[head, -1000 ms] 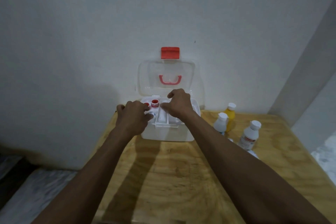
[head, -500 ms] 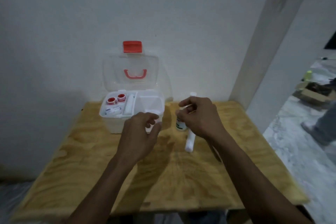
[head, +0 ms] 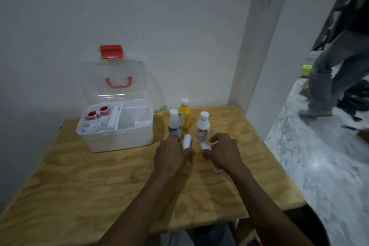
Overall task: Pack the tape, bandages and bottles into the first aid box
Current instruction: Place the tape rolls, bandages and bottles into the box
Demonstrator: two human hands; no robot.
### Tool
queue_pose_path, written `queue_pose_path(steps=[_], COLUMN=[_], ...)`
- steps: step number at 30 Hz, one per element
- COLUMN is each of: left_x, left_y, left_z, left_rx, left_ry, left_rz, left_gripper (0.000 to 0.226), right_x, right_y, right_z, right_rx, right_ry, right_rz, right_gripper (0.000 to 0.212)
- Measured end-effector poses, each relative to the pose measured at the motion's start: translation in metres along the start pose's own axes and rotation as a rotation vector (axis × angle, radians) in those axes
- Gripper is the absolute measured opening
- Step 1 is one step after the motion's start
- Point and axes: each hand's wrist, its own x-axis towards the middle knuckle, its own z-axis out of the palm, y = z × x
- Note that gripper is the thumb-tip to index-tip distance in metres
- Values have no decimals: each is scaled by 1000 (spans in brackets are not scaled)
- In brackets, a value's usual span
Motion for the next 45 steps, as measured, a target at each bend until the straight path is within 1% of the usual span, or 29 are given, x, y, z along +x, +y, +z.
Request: queue_pose_path(steps=[4, 6, 8, 11, 13, 15, 18, 21, 24, 27, 30, 32, 35, 40, 42, 45], left_x=[5, 2, -5, -20, -29, -35, -37, -30, -16, 6, 29, 41, 53, 63, 63, 65], left_y=[0, -2, -5, -7, -9, -13, -19, -27, -37, -48, -57, -62, -68, -77, -81, -87], left_z=[2, 0, -7, -30, -50, -72, -106, -139, -165, -183, -191, -192, -185, -166, -161, -156], left_rx=[47, 30, -99, -339, -461, -528, -577, -571, -539, -452, -319, -244, -135, 15, 56, 118], left_ry=[-66, -83, -102, -133, -150, -128, -43, 42, 109, 178, 251, 267, 238, 104, 78, 71], left_rz=[14, 13, -10, -5, 17, 46, 99, 154, 166, 162, 208, 235, 242, 230, 197, 165], left_gripper=[45, 52, 57, 52, 49, 50, 55, 50, 44, 44, 50, 53, 45, 35, 34, 35], right_x=[1, -2, -8, -20, -26, -30, -31, -26, -15, 1, 21, 30, 41, 53, 55, 56], right_y=[1, 2, 0, -12, -28, -48, -83, -119, -152, -177, -194, -199, -200, -192, -191, -193], right_z=[0, 0, -3, -13, -20, -24, -25, -19, -9, -1, 7, 12, 22, 40, 43, 47], right_rx=[26, 76, 192, 391, 475, 527, 583, 595, 561, 565, 521, 465, 353, 158, 76, -12], right_ry=[-21, -29, -46, -96, -126, -162, -205, -200, -169, -124, -54, -46, -61, -141, -198, -278], right_rz=[24, 29, 18, -51, -123, -216, -349, -454, -548, -602, -618, -640, -668, -635, -615, -602], right_gripper=[46, 46, 44, 40, 36, 33, 33, 32, 34, 31, 34, 40, 34, 22, 22, 27])
